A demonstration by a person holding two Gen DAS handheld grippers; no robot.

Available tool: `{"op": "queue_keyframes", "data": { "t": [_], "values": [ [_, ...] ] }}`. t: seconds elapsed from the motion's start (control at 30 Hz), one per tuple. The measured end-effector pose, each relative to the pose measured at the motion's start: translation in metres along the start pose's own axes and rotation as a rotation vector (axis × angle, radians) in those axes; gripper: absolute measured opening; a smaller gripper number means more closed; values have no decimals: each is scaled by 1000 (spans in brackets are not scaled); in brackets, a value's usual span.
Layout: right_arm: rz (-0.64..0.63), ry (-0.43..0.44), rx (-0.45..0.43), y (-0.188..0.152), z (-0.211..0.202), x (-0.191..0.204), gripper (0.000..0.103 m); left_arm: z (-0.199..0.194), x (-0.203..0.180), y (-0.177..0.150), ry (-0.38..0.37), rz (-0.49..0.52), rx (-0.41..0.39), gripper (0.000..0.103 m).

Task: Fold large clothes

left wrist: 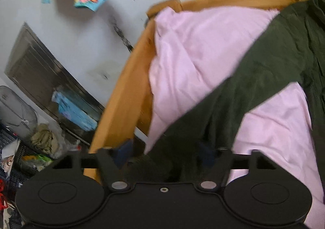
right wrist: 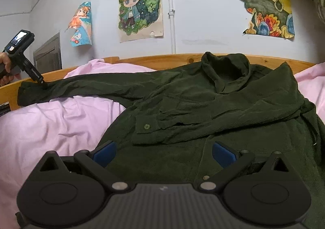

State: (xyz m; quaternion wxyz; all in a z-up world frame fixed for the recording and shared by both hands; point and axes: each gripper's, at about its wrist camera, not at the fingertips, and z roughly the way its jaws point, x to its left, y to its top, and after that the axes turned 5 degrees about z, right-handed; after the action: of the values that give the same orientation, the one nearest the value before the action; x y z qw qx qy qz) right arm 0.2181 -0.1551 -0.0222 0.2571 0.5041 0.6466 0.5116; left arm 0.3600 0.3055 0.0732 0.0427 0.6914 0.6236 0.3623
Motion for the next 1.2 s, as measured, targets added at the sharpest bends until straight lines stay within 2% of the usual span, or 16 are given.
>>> {"op": "queue_keyframes", "data": {
  "t": [0.03,0.13,0.2,0.27,0.33,0.43,0.53,0.73,0.83,0.97,1.03,1.1,1.17,1.2],
  "values": [
    [3,-2,0,0,-1,-1,103,1,-2,1,-7,9,22,34],
    [11,-16,1,1,-4,-4,103,0,-8,5,-17,-21,51,4],
    [10,-24,-4,2,-7,-4,103,-6,-8,8,-16,-69,51,2],
    [11,-25,-20,5,-13,-4,103,-17,-9,11,-23,-107,50,2],
    [9,-24,-43,9,-20,-5,103,-33,-13,14,-63,-157,39,1],
    [5,-29,-67,13,-29,-8,103,-71,-23,17,-187,-290,-23,1],
    [13,-30,-75,17,-36,-13,103,-111,-41,20,-372,-425,-77,1],
    [82,-17,-112,28,-53,-27,103,-167,-100,6,-733,-572,-228,1],
    [148,-65,-120,32,-60,-45,103,-164,-136,-16,-911,-673,-259,1],
    [207,-182,-117,37,-65,-74,103,-139,-205,-45,-1085,-731,-214,1],
    [233,-216,-91,37,-63,-88,103,-120,-238,-53,-1121,-737,-139,3],
    [258,-236,-65,34,-61,-100,103,-102,-263,-56,-1105,-691,-60,3],
    [277,-239,-38,30,-58,-108,103,-93,-273,-57,-1080,-629,-45,14],
    [283,-237,-22,27,-56,-110,103,-90,-274,-57,-1066,-601,-29,26]
  ]
}}
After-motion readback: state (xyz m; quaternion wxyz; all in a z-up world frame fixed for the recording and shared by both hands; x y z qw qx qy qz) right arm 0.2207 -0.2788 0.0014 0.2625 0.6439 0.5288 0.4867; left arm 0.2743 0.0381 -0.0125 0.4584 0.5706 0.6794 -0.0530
